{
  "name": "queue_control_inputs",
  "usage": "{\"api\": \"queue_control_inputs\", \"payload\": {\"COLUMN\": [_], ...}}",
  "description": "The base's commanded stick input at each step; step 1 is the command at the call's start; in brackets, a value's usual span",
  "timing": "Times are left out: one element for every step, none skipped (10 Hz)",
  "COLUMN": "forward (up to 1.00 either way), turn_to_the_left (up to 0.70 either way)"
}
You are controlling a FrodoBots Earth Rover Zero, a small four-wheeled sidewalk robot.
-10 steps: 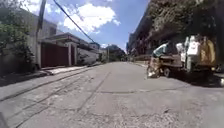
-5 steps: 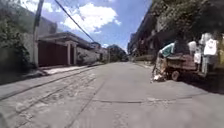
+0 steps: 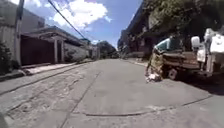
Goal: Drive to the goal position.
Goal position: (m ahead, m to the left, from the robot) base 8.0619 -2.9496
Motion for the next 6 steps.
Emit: {"api": "queue_control_inputs", "payload": {"forward": [0.85, 0.85, 0.85, 0.85, 0.85, 0.85], "turn_to_the_left": [0.0, 0.0, 0.0, 0.0, 0.0, 0.0]}}
